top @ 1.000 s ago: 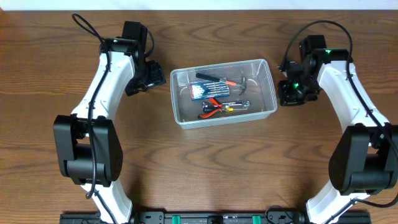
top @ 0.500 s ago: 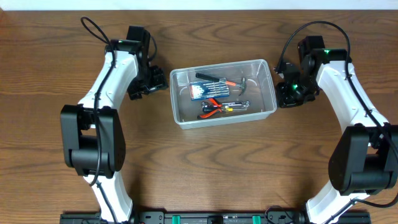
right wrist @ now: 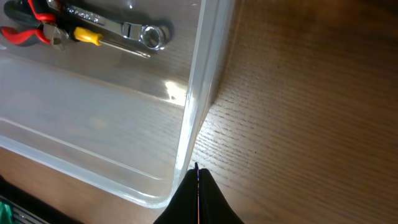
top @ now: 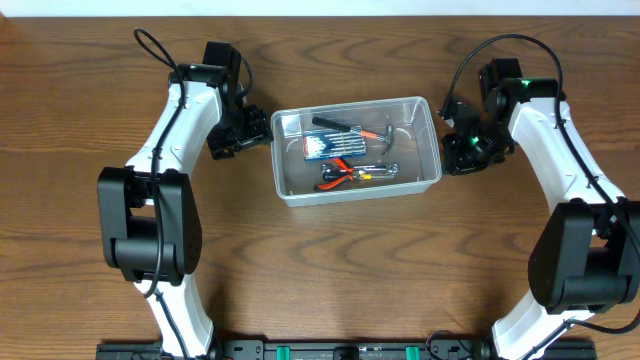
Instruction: Pack container
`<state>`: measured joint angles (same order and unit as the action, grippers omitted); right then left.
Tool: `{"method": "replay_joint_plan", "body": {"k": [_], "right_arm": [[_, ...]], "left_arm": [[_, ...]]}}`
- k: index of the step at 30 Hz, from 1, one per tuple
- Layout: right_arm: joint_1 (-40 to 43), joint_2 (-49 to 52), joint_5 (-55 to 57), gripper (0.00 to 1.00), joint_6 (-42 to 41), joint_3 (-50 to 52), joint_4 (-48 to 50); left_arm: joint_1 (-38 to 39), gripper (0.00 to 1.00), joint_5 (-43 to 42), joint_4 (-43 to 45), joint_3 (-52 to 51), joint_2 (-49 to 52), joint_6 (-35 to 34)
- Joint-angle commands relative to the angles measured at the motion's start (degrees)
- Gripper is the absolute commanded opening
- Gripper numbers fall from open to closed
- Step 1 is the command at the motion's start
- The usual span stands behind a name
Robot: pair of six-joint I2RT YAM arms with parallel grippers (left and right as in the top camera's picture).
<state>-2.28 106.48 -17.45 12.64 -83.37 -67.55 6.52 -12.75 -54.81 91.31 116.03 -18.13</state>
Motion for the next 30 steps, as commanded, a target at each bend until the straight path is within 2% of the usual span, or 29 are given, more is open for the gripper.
{"method": "replay_joint_plan", "body": {"k": [1,30], "right_arm": [[-0.4,0.2,-2.5,0.03,1.2,0.2,-0.3],[-3.1,0.2,-2.5,0.04,1.4,0.2,-1.5]], "left_arm": [[0.2,0.77,-1.4,0.5,-0.2,0.4,1.6],[0.2,0.77,-1.4,5.8,-0.2,0.4,1.6]]}}
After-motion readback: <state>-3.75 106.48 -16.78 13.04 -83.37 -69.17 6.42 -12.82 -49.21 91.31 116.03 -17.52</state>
